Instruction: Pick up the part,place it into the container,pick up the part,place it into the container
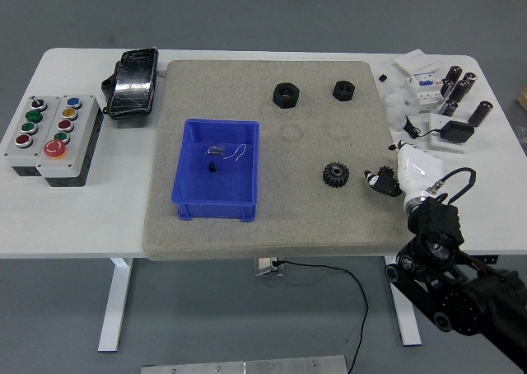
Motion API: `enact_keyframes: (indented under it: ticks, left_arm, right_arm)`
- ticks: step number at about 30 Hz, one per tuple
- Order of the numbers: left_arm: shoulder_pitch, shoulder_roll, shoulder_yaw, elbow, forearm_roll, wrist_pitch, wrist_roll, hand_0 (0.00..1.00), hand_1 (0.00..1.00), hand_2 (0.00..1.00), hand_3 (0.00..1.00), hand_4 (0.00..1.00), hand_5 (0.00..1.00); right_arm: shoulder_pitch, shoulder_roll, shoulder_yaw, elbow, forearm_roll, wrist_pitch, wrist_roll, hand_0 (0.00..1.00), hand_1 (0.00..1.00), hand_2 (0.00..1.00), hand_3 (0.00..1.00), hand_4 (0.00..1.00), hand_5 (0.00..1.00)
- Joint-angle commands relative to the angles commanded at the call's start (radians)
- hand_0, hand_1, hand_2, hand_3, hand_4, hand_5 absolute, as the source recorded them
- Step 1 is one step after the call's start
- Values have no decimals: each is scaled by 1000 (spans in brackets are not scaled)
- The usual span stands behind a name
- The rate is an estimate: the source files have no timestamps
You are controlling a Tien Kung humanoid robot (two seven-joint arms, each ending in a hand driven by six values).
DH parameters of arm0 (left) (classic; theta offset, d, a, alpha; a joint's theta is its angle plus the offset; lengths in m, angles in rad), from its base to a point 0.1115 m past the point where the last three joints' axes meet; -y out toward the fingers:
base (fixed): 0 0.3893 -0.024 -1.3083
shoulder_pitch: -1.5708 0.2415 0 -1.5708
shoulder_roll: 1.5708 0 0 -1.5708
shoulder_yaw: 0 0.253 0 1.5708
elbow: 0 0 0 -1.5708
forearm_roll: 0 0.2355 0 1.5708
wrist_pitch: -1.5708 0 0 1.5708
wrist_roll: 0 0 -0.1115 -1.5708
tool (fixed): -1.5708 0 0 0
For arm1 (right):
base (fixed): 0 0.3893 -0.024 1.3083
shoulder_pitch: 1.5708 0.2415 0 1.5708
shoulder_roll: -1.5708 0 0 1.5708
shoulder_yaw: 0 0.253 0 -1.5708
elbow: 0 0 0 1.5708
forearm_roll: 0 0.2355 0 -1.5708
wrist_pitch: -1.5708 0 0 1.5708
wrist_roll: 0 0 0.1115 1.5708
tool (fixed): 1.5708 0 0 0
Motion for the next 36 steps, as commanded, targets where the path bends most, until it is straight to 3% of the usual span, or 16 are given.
enact_keyframes:
  ticks: [5, 6, 11, 12, 17, 18, 27, 36]
  left_arm:
    - [0, 0, 0, 0, 0, 0, 0, 630, 552, 537, 619, 694, 484]
    - [-1, 0, 0, 0, 0, 0, 0, 630, 552, 537, 619, 695, 483]
    - [-1, 0, 1, 0, 0, 0, -1, 630, 552, 537, 619, 695, 483]
    - [-1, 0, 0, 0, 1, 0, -1, 630, 552, 535, 619, 693, 484]
    - [-2, 0, 2, 0, -1, -1, -2, 630, 552, 535, 619, 693, 484]
    - [-2, 0, 2, 0, -2, -1, -2, 630, 552, 535, 619, 692, 483]
    - [-2, 1, 1, 0, -2, 0, -3, 629, 551, 535, 620, 692, 483]
    - [-1, 1, 0, 0, -1, 0, 0, 630, 551, 535, 620, 693, 485]
  right_arm:
    - [5, -2, -16, -8, 8, 4, 0, 352, 562, 630, 694, 682, 307]
    - [5, -2, -18, -10, 9, 4, 0, 338, 529, 560, 636, 356, 204]
    - [9, -4, -29, -20, 12, -5, 3, 338, 529, 560, 636, 356, 204]
    - [10, -4, -31, -22, 12, -7, 3, 335, 504, 485, 523, 282, 23]
    - [13, -4, -41, -27, 20, -26, 9, 335, 504, 485, 523, 282, 23]
    - [13, -4, -43, -28, 22, -30, 12, 322, 491, 417, 425, 271, 2]
    - [13, -11, -55, -8, 32, -80, 34, 321, 490, 412, 404, 243, 2]
    - [86, -4, -136, 125, 149, -166, 83, 323, 488, 401, 398, 227, 2]
